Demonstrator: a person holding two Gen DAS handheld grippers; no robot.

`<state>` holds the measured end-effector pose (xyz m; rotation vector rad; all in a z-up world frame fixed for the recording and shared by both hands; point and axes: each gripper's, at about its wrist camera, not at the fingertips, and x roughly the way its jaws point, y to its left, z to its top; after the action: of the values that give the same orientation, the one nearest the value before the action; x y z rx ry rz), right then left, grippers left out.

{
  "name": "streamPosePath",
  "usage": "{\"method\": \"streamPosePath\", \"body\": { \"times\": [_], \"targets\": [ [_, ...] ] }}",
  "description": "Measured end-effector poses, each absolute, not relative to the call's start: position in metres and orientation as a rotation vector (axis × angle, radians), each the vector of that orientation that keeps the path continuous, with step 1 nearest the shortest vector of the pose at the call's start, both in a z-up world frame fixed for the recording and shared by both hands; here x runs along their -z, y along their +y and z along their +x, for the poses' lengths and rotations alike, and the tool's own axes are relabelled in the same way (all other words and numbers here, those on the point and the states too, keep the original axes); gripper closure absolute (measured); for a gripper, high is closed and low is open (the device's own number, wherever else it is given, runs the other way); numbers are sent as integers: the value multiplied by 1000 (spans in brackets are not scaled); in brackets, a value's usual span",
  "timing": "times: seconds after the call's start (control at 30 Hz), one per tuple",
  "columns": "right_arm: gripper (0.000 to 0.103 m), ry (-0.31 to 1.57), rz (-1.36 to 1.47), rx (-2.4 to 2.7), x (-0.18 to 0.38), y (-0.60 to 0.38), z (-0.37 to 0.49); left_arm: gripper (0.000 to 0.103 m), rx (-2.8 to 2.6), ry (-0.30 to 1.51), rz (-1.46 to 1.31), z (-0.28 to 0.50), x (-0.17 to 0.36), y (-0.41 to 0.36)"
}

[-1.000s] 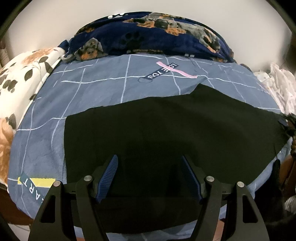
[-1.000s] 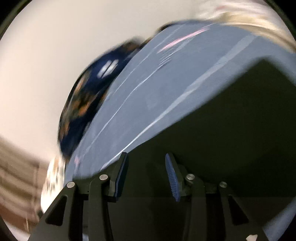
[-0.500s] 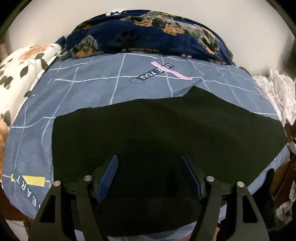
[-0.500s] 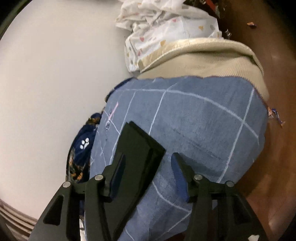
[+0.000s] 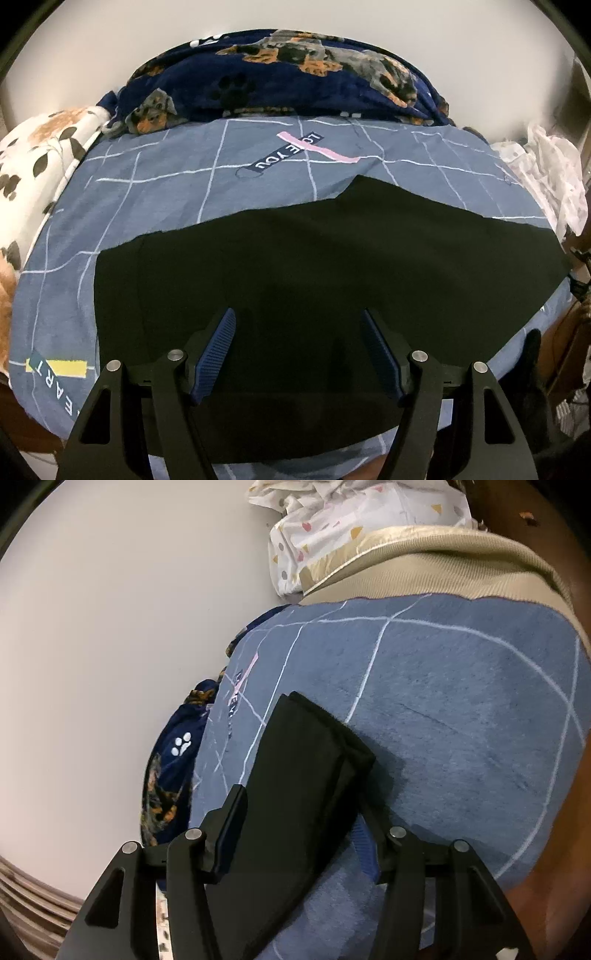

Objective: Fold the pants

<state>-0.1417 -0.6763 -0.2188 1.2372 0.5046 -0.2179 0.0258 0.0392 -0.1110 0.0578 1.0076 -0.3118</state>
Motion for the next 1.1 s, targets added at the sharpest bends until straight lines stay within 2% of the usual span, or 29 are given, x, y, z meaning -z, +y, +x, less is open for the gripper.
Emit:
{"method": "streamPosePath", "body": {
  "times": [0.13, 0.17, 0.2, 0.23, 0.57, 0.8, 0.87, 0.93, 1.1],
  "targets": [
    [53, 559, 1189, 224, 214, -671, -132, 33, 300, 974, 99, 25, 106, 32],
    [59, 572, 1179, 237, 213, -671, -131, 33, 295, 967, 111, 25, 106, 31],
    [77, 591, 1167, 251, 213, -670, -128, 33, 289, 959, 126, 25, 105, 29],
    [88, 631, 1154, 267, 215, -669, -125, 33, 284, 951, 143, 24, 105, 28],
    [89, 658, 1110, 314, 212, -661, -118, 33, 254, 912, 252, 19, 106, 21],
    [81, 606, 1239, 274, 222, -668, -123, 32, 250, 912, 264, 18, 107, 20],
    [82, 619, 1205, 287, 219, -666, -119, 32, 248, 917, 267, 18, 109, 21],
    [89, 640, 1188, 302, 218, -665, -116, 31, 246, 924, 270, 18, 111, 22],
    [90, 658, 1141, 311, 211, -661, -112, 31, 236, 946, 263, 20, 114, 25]
  ]
}}
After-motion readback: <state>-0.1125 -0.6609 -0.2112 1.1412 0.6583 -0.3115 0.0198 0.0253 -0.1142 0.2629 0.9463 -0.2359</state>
